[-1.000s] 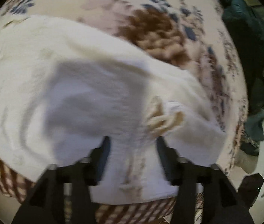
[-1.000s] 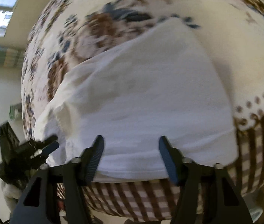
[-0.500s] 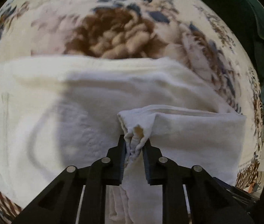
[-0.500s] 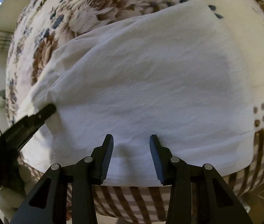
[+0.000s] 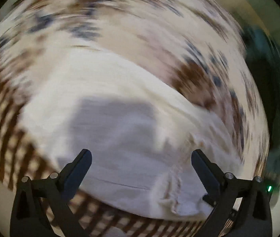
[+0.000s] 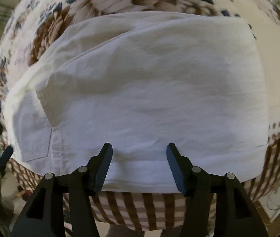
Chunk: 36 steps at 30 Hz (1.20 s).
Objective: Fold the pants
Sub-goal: 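Fold the held pants section over with the left gripper while the right gripper holds the pants flat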
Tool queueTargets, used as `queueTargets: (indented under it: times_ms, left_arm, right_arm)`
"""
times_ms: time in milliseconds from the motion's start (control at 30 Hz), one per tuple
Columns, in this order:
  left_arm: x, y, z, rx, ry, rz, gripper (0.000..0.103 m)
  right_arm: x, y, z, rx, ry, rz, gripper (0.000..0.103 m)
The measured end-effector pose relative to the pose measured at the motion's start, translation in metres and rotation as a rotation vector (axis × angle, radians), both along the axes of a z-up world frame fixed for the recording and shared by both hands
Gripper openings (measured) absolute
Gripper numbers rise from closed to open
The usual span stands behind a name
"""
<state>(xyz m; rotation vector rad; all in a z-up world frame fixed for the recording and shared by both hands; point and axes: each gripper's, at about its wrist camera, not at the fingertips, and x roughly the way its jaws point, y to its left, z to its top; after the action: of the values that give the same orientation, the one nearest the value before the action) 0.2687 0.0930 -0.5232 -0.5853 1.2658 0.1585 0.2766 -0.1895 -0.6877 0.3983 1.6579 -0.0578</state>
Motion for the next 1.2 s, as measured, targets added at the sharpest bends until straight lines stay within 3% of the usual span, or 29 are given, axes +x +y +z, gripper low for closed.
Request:
queueTargets:
  times_ms: [133,200,367,433,533,633,833,1000,1100,1200]
  left_arm:
    - [-0.036,0.062,-0.003,-0.02,-0.034,0.325,0.099]
    - [-0.046,0.083,-0.017,-0.046,-0.017,0.414,0.089]
    - [-0.062,0.114,-0.065,-0.145,0.029,0.541,0.087]
    - [-0.062,0.12,-0.08,-0.176,0.019,0.55,0.081]
    - [-0.054,0.117,-0.072,-0.141,-0.051,0.484,0.042]
    - [-0.057,0.104,-0.05,-0.071,-0.108,0.439,0.032]
    - [-0.064,0.099,-0.041,-0.053,-0.146,0.448,0.028]
    - [-0.064,0.082,-0.015,-0.041,-0.192,0.415,0.025]
    - [-0.06,0.081,-0.022,-0.027,-0.19,0.399,0.025]
    - [-0.05,0.099,-0.048,-0.079,-0.156,0.421,0.03]
  right_arm:
    - [0.025,0.028,0.013,-0.053,-0.021,0.054,0.06]
    - [0.039,0.044,0.015,-0.076,-0.029,0.082,0.06]
    - [0.066,0.082,0.005,-0.101,-0.016,0.158,0.06]
    - [0.072,0.093,-0.001,-0.109,-0.008,0.177,0.06]
    - [0.082,0.109,-0.012,-0.135,0.015,0.201,0.06]
    - [0.09,0.119,-0.015,-0.168,0.016,0.217,0.06]
    - [0.093,0.135,-0.018,-0.176,0.014,0.241,0.06]
    - [0.091,0.13,-0.017,-0.17,0.021,0.24,0.06]
    - [0.093,0.131,-0.017,-0.166,0.018,0.237,0.06]
    - [0.097,0.133,-0.023,-0.156,0.016,0.229,0.06]
